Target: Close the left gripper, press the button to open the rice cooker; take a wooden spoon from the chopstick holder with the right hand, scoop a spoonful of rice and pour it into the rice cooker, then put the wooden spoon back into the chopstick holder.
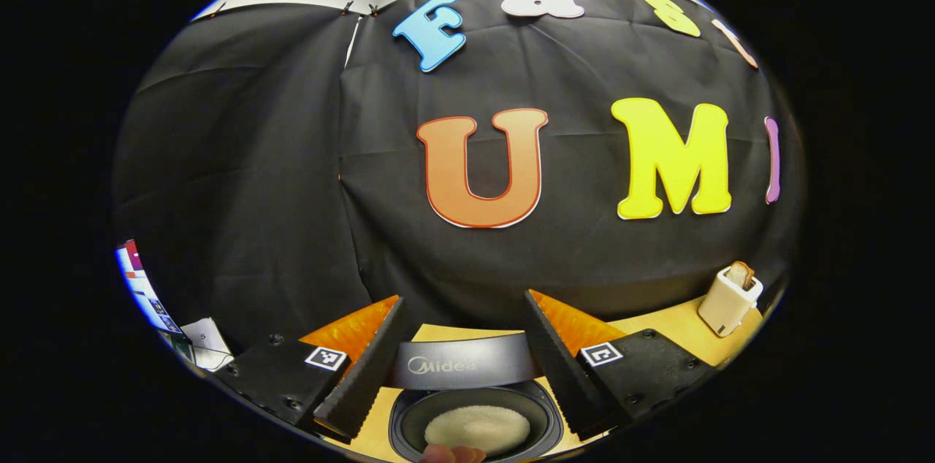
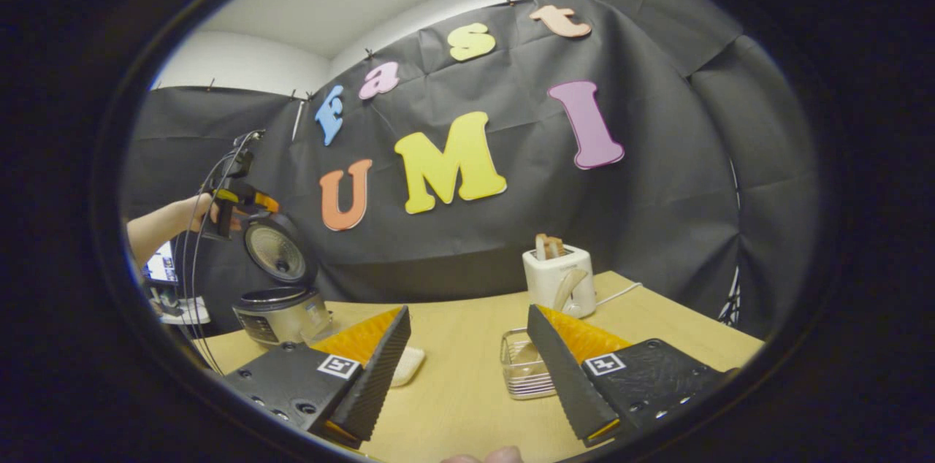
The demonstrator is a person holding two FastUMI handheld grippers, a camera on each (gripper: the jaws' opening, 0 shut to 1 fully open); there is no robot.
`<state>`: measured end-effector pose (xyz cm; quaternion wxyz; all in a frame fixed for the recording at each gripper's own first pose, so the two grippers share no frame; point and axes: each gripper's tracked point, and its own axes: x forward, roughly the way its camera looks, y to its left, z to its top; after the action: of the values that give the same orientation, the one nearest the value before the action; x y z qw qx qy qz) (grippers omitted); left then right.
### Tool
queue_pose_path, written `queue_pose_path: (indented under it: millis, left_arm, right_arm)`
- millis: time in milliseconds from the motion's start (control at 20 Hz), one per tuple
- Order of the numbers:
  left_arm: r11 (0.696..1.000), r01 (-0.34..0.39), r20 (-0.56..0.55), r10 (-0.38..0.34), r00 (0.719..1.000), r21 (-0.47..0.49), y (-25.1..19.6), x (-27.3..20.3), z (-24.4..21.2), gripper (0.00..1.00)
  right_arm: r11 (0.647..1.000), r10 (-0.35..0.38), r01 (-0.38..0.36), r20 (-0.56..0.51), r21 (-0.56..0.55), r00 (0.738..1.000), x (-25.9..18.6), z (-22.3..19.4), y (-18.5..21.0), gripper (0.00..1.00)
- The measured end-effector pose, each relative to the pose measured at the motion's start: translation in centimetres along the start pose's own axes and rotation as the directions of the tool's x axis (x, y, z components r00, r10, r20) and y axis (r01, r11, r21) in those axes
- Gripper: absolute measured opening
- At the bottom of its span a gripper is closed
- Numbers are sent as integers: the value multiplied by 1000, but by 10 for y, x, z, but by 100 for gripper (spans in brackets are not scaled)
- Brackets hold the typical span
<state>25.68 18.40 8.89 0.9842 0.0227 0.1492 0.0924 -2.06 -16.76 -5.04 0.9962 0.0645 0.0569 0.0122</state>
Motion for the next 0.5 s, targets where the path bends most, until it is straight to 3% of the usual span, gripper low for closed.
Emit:
queue_pose_path:
  millis: [50, 150, 200, 500]
  left_arm:
    - [1000, 7, 1, -7, 1000, -1, -1, -8, -7, 100]
    - [1000, 25, -5, -25, 1000, -8, -4, -23, -22, 100]
    - [999, 31, -12, -32, 999, -17, -6, -30, -30, 100]
    - [999, 41, -4, -41, 999, -19, -12, -58, -66, 100]
  right_arm:
    - [1000, 7, -7, 0, -6, 1000, -2, 0, 4, 92]
    - [1000, 18, -18, 3, -15, 1000, -5, 1, 9, 95]
    - [1000, 23, -23, 4, -18, 1000, -7, 2, 12, 92]
    - [999, 36, -36, 1, -22, 999, -15, 0, 20, 95]
